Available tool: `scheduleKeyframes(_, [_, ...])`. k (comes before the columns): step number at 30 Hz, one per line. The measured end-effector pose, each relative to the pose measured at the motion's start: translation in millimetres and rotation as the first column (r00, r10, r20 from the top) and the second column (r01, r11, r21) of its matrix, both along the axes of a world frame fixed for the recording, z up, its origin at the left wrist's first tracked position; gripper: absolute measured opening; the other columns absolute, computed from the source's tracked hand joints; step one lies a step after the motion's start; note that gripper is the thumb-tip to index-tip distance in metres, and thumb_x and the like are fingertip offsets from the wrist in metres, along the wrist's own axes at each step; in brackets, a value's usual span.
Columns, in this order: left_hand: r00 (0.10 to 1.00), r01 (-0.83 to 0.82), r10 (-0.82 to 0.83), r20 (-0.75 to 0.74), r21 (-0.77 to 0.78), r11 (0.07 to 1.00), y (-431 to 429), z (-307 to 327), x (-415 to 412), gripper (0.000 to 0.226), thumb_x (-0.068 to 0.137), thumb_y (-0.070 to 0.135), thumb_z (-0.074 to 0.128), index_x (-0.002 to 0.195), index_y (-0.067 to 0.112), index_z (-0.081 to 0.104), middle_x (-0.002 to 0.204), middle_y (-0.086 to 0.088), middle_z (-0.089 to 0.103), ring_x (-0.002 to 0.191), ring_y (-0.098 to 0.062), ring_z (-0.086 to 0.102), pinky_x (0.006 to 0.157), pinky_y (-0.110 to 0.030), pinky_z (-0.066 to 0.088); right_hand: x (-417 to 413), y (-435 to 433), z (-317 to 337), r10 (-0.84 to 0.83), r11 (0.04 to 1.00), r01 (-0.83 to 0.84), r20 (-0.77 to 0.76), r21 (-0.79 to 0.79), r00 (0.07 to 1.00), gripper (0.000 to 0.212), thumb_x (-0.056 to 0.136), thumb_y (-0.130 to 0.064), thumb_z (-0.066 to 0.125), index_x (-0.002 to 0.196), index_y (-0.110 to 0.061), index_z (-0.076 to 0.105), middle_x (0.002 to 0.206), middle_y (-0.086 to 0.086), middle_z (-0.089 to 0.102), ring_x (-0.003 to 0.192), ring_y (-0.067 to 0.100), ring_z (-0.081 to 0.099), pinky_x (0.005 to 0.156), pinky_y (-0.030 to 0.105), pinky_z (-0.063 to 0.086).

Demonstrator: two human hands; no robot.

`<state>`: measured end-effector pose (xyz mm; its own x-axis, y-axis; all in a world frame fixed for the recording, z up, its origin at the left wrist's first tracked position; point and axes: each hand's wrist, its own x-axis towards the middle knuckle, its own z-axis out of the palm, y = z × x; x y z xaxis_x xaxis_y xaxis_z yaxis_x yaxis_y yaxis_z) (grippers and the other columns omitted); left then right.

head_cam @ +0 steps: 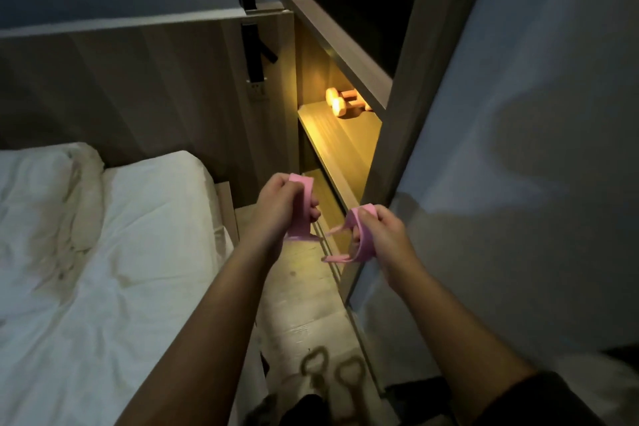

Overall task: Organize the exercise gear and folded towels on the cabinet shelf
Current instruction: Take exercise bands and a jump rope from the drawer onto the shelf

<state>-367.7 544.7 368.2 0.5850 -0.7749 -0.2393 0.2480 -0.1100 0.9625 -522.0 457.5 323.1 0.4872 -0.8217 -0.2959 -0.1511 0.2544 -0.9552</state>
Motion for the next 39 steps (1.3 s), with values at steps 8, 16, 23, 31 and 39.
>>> scheduleKeyframes(8, [0.999,-0.024,0.023,-0.036,-0.023,0.999,-51,3,49,0.014,0.097,0.012,0.044,0.105,0.008,0.054,0.069,-0.005,0.066,0.058,-0.018,0.063,0.054,-0.029,0.053,45,-49,11,-0.011,0.993,0.013,0.019,-0.113,1.0,0.021,0.097,-0.018,0.053,0.077,-0.017,0.06,0.059,-0.001,0.059,0.05,0.01,0.055,0.049,0.023,0.047])
scheduleKeyframes(16, [0.994,-0.075,0.076,-0.077,0.011,0.997,-69,-26,83,0.012,0.099,0.013,0.045,0.102,0.009,0.056,0.068,-0.008,0.066,0.058,-0.019,0.063,0.054,-0.027,0.053,93,-68,-2,0.08,0.994,-0.085,-0.078,-0.072,0.994,0.019,0.098,-0.031,0.053,0.092,-0.017,0.064,0.065,-0.003,0.062,0.057,0.009,0.058,0.055,0.022,0.049])
scheduleKeyframes(23, [0.978,0.051,-0.022,-0.206,0.135,0.99,-149,-49,169,0.026,0.098,0.017,0.051,0.113,-0.003,0.058,0.075,-0.013,0.066,0.065,-0.023,0.065,0.067,-0.036,0.057,173,-129,-9,0.014,0.996,-0.029,-0.177,-0.081,0.984,0.018,0.1,-0.032,0.051,0.095,-0.019,0.062,0.076,0.0,0.066,0.066,0.012,0.064,0.056,0.02,0.052])
scheduleKeyframes(31, [0.983,0.148,-0.128,-0.131,0.162,0.976,-228,-39,250,0.016,0.087,0.017,0.048,0.099,0.012,0.056,0.07,-0.007,0.069,0.063,-0.022,0.066,0.079,-0.058,0.055,245,-193,1,-0.082,0.996,0.079,-0.151,-0.029,0.985,0.02,0.101,-0.026,0.048,0.098,-0.011,0.061,0.071,0.002,0.061,0.053,0.01,0.055,0.05,0.021,0.049])
scheduleKeyframes(39, [0.974,0.212,-0.196,-0.113,0.161,0.964,-277,-67,295,0.013,0.094,0.012,0.052,0.105,0.009,0.059,0.065,-0.006,0.07,0.057,-0.017,0.067,0.054,-0.027,0.055,288,-237,-23,-0.132,0.991,0.128,-0.146,-0.036,0.98,0.017,0.1,-0.03,0.051,0.099,-0.018,0.063,0.075,0.002,0.068,0.062,0.011,0.066,0.059,0.022,0.053])
